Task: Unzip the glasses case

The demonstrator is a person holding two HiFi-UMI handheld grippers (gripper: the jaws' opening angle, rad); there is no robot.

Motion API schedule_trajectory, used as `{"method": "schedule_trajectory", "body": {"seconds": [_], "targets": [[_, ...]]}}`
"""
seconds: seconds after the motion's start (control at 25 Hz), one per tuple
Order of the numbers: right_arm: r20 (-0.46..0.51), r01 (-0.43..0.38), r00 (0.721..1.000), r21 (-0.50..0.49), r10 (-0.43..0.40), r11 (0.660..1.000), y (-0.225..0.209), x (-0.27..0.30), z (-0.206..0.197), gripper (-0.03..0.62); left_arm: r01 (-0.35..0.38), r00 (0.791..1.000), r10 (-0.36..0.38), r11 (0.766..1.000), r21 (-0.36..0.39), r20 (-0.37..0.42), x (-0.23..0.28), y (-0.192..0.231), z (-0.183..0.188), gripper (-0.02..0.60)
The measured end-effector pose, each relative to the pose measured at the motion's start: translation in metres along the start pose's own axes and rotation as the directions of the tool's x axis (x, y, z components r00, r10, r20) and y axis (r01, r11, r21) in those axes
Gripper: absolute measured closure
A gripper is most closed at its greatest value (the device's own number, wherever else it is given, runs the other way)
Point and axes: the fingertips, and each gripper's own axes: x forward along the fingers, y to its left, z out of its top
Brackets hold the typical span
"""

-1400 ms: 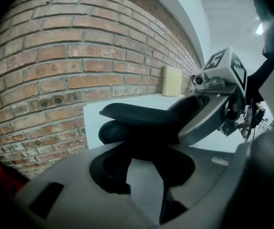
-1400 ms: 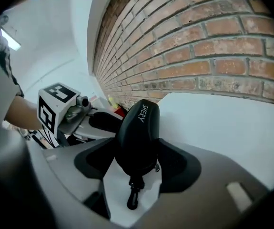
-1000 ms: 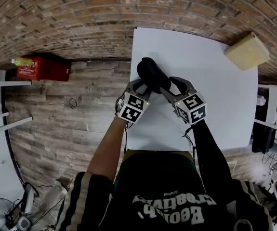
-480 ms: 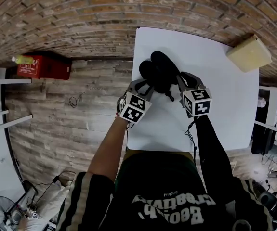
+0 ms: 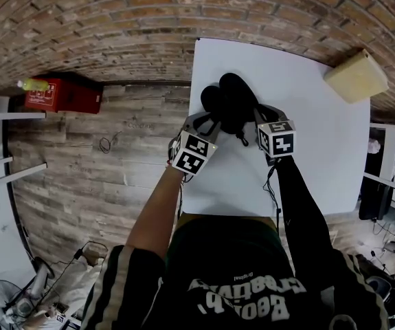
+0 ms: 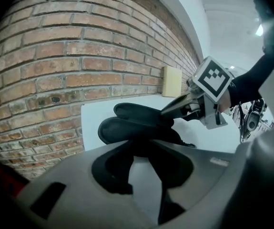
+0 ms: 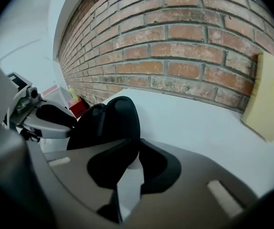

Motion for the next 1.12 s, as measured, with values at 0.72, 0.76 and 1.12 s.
{"method": "schedule_trajectory", "body": {"seconds": [0.72,0.76,1.12], "targets": [[0.329,0.017,0.944,-0.033,-0.005,0.999,0.027,-0.101,0.067,0.436,-0.1,0.975,0.096,0.995,0.009,0.2,-0.065,0.001,0.077,0.485],[0.351,0.019,0.936,-0.043,-0.002,0.999,0.028,-0.108,0.075,0.434,-0.117,0.969,0.112,0.993,0.009,0.221,-0.072,0.002,0.086,0.483],[0.514,-0.015,0.854,-0.137,0.084,0.991,0.033,-0.186,0.126,0.436,-0.283,0.863,0.276,0.958,-0.049,0.423,-0.15,-0.02,0.172,0.459]]}}
